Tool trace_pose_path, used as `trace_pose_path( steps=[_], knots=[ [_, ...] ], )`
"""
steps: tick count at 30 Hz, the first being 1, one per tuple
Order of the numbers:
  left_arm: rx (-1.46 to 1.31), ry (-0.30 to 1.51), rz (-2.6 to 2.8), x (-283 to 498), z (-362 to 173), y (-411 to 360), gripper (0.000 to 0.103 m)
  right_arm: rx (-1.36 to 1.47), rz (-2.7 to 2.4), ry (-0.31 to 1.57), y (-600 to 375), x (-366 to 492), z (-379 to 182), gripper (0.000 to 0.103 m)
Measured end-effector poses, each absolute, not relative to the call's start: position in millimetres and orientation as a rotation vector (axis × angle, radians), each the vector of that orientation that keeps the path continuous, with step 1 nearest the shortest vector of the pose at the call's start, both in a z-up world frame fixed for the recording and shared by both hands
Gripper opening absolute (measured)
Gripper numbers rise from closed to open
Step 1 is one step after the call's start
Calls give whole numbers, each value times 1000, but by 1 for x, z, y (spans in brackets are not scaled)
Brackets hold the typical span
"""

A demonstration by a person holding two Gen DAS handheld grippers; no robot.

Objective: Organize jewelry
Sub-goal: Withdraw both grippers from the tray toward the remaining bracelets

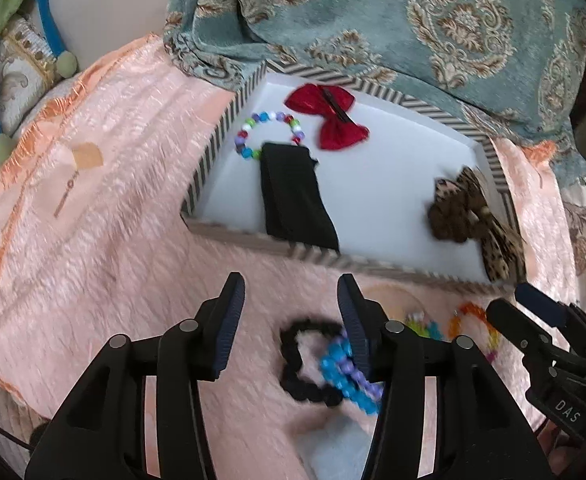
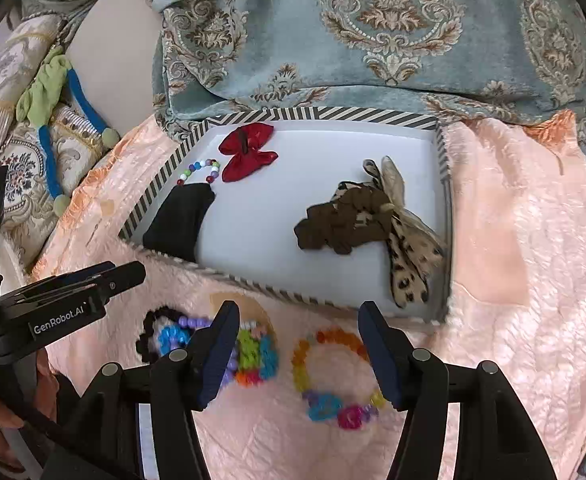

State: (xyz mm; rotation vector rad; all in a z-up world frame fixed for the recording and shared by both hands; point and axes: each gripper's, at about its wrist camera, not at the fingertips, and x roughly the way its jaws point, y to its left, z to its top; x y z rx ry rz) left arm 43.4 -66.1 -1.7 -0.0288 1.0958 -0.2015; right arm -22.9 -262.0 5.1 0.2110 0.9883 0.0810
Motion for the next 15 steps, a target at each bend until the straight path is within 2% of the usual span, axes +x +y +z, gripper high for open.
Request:
trace_pose_path(
  steps=[7,15],
  knots=[
    [-48,1119,-243,18,-1,-62,56,212,88,990,-271,-51,7,60],
    [-60,1145,-266,1,-4,-56,56,211,104,997,-278,-82,1,59]
  ],
)
